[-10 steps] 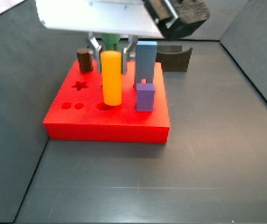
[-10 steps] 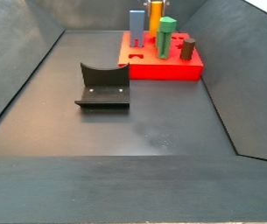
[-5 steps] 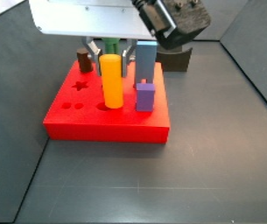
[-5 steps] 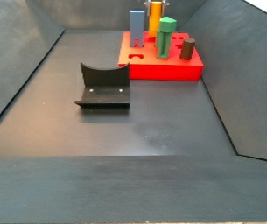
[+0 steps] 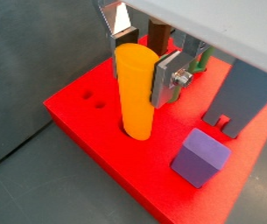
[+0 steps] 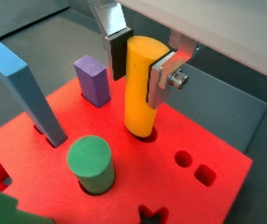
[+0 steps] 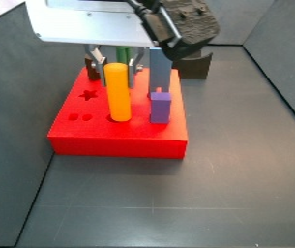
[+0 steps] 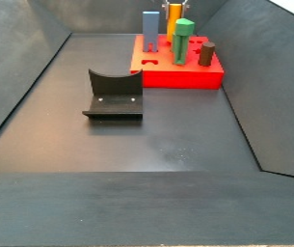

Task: Pick up the oval object. Move up. Place the oval object on the fixture. Regrasp the oval object. Move to above the board. Insert the oval object.
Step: Insert the oval object.

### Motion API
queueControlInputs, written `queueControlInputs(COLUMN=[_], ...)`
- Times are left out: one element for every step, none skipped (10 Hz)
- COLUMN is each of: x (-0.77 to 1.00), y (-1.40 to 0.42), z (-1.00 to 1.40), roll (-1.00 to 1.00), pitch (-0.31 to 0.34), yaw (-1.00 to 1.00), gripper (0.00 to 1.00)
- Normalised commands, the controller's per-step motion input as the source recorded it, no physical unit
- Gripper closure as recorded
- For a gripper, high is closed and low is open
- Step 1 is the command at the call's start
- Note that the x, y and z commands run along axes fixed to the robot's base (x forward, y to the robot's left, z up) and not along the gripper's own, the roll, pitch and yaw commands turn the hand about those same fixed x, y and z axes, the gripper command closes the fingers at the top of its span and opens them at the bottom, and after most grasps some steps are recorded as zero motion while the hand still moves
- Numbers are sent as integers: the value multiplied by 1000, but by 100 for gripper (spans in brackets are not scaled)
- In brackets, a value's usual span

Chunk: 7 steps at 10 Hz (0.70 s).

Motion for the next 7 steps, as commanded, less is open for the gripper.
queueControlInputs(x=[-220,-89,0,71,157,117,123], y=[34,0,0,0,0,0,0], z=[-11,-63,-120,-203,-231,-249,-257], roll=[-90,-24,0,-3,-9,0,0], pitch=[-154,-71,-26,0,0,0,1], yaw=[6,6,0,0,0,0,0], gripper=[100,100,100,100,100,100,100])
